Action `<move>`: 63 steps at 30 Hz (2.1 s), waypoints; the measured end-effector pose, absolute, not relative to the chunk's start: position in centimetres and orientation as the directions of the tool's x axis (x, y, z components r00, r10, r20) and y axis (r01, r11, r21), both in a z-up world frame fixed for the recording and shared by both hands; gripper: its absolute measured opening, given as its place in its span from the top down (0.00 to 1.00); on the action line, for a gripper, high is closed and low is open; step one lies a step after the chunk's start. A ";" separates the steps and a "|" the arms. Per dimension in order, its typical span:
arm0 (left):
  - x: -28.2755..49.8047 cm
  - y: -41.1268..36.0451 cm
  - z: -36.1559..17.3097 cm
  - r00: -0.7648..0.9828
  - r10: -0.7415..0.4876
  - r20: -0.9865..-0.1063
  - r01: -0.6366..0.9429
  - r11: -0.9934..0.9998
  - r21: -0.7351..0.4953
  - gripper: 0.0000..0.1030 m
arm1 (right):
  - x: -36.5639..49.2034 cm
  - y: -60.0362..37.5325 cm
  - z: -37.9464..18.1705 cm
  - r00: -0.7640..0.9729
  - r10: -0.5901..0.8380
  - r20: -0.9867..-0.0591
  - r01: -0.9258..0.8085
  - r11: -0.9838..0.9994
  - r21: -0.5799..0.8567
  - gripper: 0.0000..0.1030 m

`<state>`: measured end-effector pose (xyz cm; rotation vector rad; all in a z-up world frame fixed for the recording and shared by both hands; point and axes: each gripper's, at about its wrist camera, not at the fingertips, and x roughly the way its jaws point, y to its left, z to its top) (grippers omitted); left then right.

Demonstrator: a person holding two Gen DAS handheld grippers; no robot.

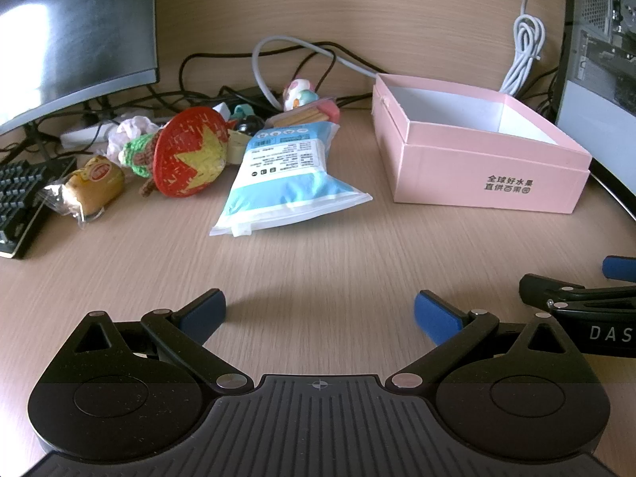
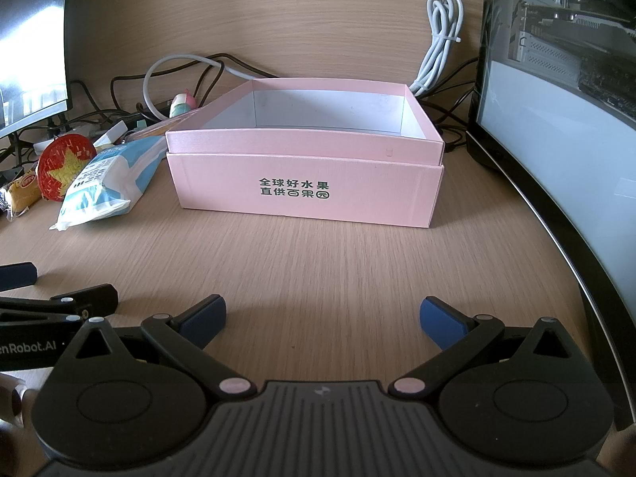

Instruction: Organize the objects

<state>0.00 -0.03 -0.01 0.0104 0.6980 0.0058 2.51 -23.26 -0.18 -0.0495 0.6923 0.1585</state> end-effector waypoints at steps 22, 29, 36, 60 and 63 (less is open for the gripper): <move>0.0 0.0 -0.1 0.766 0.006 -0.643 0.001 1.000 0.010 0.00 | 2.5 -23.3 -0.2 0.758 0.129 -0.639 -0.162 0.987 0.007 0.00; 0.0 0.0 0.0 0.766 0.005 -0.643 0.001 1.000 0.010 0.00 | 2.5 -23.3 -0.2 0.758 0.129 -0.639 -0.162 0.987 0.007 0.00; 0.0 0.0 0.0 0.766 0.005 -0.643 0.001 1.000 0.009 0.01 | 2.5 -23.3 -0.1 0.758 0.129 -0.639 -0.162 0.987 0.007 0.00; 13.6 3.1 2.5 0.690 -0.052 -0.722 0.008 0.998 -0.065 0.38 | 2.4 -22.6 0.0 0.710 0.138 -0.691 -0.178 0.984 0.014 0.00; 13.4 3.5 2.2 0.671 -0.065 -0.738 0.032 0.998 -0.059 0.45 | 2.4 -22.3 0.3 0.677 0.112 -0.727 -0.149 0.989 0.014 0.00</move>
